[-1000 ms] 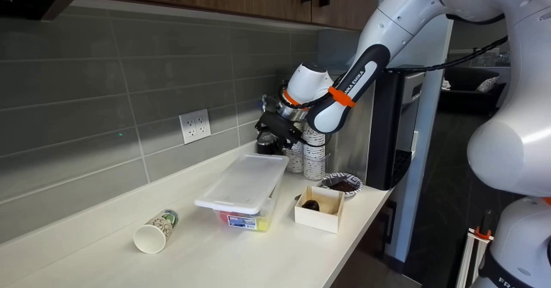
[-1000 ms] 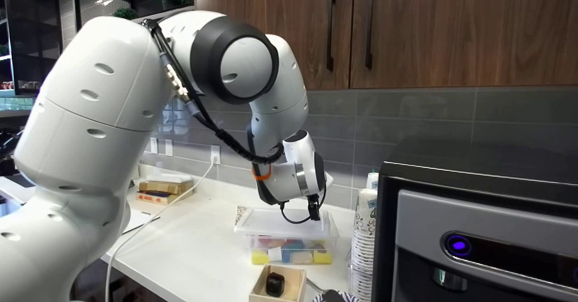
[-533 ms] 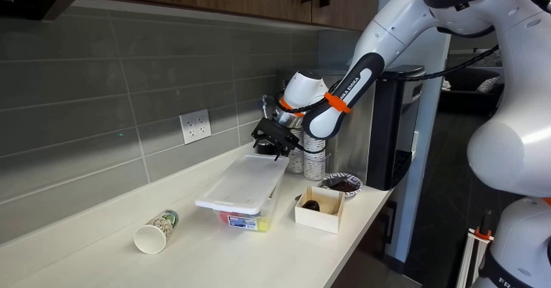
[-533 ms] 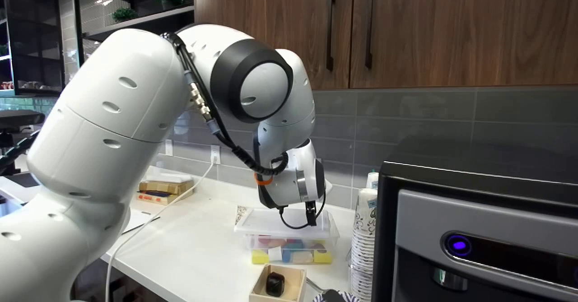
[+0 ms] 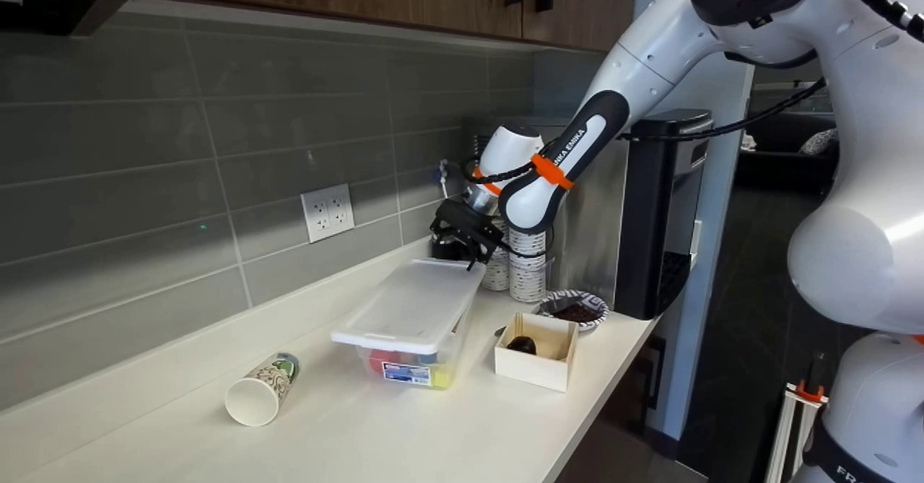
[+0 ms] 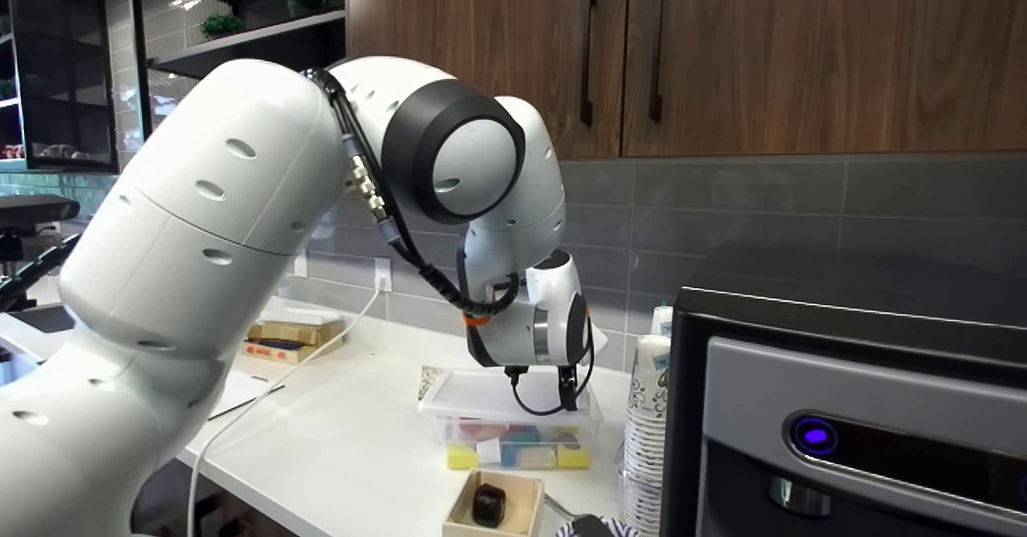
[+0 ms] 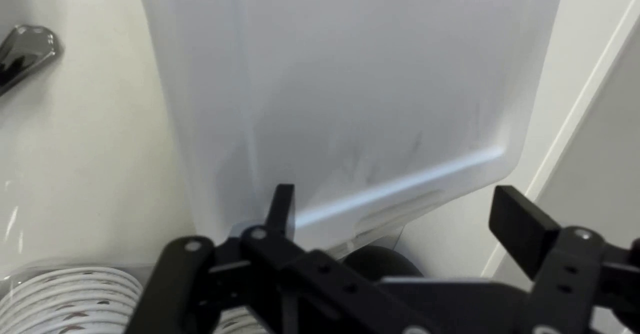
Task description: Put the lid on the bowl
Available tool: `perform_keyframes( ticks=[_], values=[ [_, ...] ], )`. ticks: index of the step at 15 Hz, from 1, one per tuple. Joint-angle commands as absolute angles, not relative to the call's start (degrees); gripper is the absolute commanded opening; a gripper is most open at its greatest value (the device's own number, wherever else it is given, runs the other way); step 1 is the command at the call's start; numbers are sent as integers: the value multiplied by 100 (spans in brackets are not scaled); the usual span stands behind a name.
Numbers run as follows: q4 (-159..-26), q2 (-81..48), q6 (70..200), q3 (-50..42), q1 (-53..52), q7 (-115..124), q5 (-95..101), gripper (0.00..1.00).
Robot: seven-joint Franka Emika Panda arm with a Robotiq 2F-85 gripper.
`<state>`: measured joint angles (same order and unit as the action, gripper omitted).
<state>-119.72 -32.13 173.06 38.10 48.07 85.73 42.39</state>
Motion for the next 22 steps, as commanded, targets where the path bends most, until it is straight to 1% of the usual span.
perform_keyframes(
  ticks=[1,6,10,16,20,22],
  values=[
    [-11919,-3025,17472,3063,4055,7431,2661,100],
    [-11884,-2790,17555,2149,3025,5774,412,100],
    [-11895,-2629,17581,1601,2318,4831,-862,100],
    [-11997,-2324,17678,1249,1647,3923,-1912,100],
    [-12067,-2019,17578,1081,1291,3588,-2292,100],
    [-12177,-1836,17466,819,1002,3620,-2348,100]
  ],
)
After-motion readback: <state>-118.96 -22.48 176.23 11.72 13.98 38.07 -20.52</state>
